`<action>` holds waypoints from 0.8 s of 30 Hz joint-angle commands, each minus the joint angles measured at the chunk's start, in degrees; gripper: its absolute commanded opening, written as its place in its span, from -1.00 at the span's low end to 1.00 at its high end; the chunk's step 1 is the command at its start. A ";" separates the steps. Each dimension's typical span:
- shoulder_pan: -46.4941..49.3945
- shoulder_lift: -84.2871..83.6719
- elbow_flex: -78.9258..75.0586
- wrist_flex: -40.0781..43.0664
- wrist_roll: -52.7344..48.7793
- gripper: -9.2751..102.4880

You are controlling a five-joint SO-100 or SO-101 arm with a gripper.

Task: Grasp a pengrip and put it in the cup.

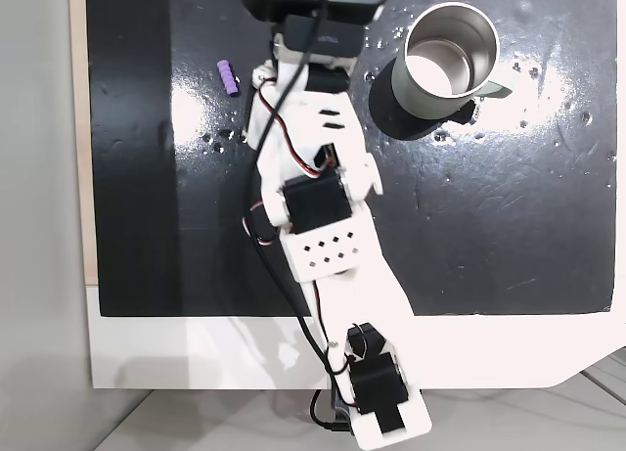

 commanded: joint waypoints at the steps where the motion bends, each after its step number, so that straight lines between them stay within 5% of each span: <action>1: -1.58 -3.96 -8.61 0.09 -5.10 -0.73; 24: -8.61 -42.89 -41.84 16.00 -11.60 -0.41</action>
